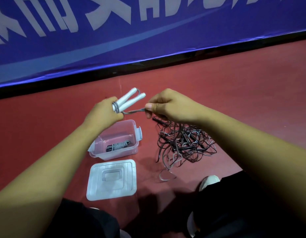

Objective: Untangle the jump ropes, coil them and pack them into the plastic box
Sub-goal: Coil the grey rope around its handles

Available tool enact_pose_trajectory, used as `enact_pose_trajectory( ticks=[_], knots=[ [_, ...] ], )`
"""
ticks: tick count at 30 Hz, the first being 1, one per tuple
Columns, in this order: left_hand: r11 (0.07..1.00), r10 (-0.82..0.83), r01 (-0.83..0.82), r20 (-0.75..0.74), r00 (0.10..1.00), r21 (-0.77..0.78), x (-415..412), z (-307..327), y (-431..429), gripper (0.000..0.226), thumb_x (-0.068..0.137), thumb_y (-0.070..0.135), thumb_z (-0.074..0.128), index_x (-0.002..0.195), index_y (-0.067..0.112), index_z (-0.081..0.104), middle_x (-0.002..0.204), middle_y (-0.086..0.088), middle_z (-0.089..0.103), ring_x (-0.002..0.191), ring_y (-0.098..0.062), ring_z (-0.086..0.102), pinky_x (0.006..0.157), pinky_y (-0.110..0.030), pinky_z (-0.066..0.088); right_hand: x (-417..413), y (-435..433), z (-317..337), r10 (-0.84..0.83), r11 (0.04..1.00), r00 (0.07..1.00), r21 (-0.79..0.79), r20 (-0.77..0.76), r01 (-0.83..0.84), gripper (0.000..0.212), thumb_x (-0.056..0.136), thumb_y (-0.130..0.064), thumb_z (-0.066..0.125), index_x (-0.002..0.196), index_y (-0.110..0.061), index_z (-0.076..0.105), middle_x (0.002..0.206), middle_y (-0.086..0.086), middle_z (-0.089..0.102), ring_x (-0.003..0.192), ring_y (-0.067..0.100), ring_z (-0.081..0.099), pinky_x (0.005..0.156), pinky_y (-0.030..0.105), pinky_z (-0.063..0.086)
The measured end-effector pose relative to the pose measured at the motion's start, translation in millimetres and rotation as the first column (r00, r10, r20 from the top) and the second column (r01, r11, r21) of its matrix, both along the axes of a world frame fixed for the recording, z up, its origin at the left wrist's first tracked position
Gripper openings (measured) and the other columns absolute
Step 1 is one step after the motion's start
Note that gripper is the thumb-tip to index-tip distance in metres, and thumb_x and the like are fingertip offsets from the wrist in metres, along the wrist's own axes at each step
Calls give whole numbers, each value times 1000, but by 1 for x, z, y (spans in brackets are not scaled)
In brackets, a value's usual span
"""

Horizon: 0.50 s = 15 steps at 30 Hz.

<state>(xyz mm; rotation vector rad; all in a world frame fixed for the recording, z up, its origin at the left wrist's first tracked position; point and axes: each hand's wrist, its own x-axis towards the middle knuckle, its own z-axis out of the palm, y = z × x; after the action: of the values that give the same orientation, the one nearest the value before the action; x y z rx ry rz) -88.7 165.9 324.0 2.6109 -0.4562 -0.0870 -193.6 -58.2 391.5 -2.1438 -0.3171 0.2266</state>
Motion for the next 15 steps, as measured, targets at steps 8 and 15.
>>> enact_pose_trajectory(
  ticks=[8, 15],
  knots=[
    [943, -242, 267, -141, 960, 198, -44, -18, -31, 34, 78, 59, 68, 83, 27, 59, 73, 3, 64, 66, -16, 59, 56, -30, 41, 5, -10, 5, 78, 932, 943, -360, 324, 46, 10, 87, -17, 67, 89, -12, 76, 77, 1, 73, 66, 7, 60, 61, 20, 45],
    [853, -471, 509, -250, 846, 119, -47, 2, -33, 16, 83, 30, 68, 87, 22, 55, 73, 5, 61, 66, -16, 55, 59, -29, 40, 12, -23, 5, -50, 895, 823, -341, 566, 289, 21, 84, -37, 73, 100, -27, 65, 76, -14, 64, 81, 15, 67, 65, 31, 50]
  ],
)
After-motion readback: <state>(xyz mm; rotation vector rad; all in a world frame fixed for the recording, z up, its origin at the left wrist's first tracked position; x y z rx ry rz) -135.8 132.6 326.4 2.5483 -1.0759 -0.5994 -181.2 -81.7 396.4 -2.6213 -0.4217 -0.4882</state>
